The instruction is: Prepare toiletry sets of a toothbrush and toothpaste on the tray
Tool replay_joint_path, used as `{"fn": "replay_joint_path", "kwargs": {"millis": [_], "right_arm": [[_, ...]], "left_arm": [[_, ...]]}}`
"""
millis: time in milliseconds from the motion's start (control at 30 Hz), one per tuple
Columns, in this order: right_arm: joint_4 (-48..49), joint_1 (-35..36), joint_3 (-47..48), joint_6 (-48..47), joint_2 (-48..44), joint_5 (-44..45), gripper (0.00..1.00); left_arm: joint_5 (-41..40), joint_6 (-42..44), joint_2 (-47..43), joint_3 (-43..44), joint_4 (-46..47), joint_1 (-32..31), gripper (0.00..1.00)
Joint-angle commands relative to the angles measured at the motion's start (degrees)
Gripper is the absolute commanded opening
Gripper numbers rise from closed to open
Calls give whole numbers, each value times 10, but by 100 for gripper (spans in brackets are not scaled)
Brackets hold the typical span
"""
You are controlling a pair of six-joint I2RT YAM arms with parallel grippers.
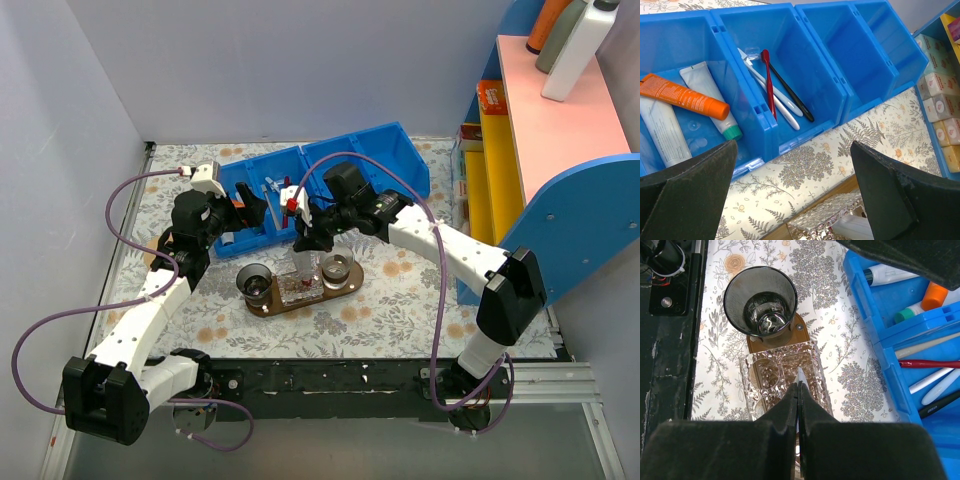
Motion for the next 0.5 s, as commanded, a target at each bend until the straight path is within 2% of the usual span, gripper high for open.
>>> {"fn": "replay_joint_path", "kwargs": {"millis": [0, 467], "right_arm": [[29, 8, -7, -17, -16, 0, 1], [40, 13, -33, -21, -24, 17, 1]], "left_arm": [[4, 7, -6, 8, 4, 1, 98], [5, 7, -7, 8, 4, 1, 98]]}}
